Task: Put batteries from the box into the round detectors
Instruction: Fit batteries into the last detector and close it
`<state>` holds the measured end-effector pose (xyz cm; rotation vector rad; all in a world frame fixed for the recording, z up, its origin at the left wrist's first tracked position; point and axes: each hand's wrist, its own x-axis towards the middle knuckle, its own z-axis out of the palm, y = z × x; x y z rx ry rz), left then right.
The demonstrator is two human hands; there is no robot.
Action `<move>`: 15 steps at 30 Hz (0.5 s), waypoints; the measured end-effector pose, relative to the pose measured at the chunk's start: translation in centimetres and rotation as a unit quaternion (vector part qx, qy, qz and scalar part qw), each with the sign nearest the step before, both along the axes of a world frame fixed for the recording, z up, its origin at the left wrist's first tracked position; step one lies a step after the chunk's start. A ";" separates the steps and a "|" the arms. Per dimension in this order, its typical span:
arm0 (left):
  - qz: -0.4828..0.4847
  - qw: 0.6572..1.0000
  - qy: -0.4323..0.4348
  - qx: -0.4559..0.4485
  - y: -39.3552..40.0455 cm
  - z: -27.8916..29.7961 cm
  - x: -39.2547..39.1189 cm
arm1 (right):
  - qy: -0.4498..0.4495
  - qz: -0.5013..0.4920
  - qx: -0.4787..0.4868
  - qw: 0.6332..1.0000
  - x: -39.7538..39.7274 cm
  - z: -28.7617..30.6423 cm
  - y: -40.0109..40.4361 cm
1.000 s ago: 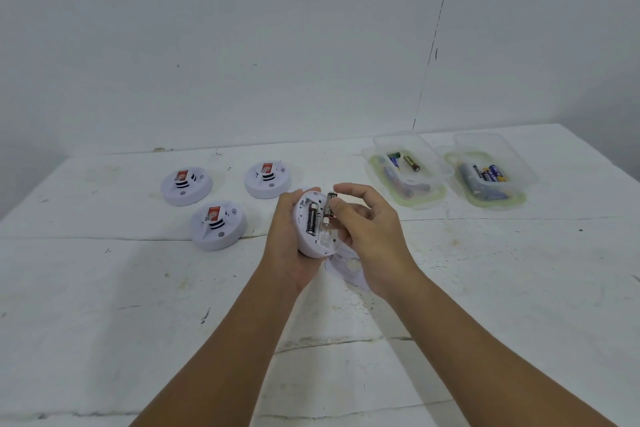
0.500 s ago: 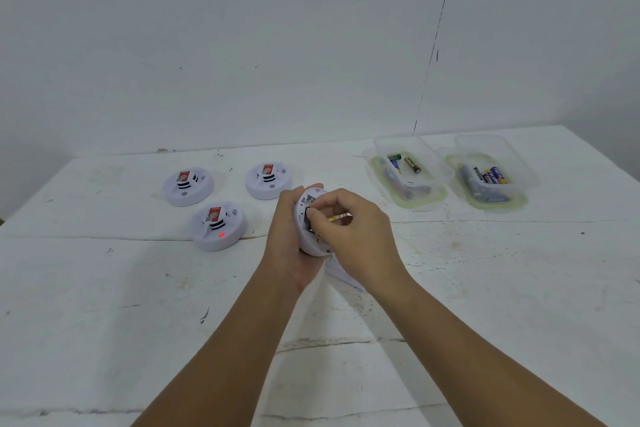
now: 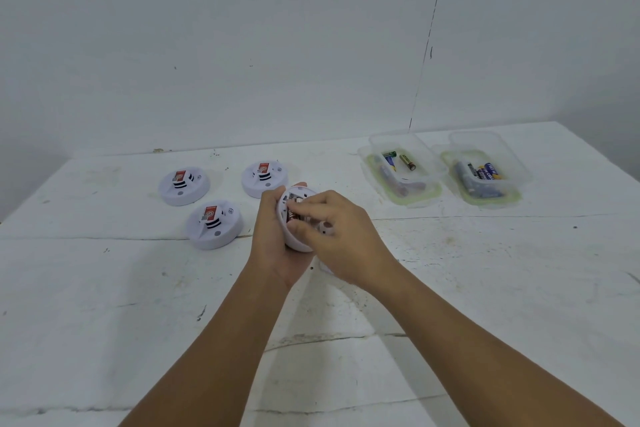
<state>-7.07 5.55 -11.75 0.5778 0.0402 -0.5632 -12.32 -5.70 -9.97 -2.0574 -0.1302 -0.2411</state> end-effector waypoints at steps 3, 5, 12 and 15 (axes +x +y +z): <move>-0.013 1.000 -0.002 0.007 -0.3 0.2 -0.3 | -0.029 -0.029 0.059 0.997 -0.1 -0.1 0.0; -0.014 1.000 0.000 0.010 -0.5 0.4 -0.2 | -0.041 -0.043 0.113 0.992 -0.4 -0.6 0.1; -0.003 0.999 0.006 0.054 -0.8 0.3 0.0 | -0.087 -0.075 0.138 0.984 -0.5 -2.4 -0.6; -0.007 0.998 -0.002 0.068 -1.0 0.2 -0.1 | -0.114 -0.068 0.107 0.985 -0.7 -2.6 -1.0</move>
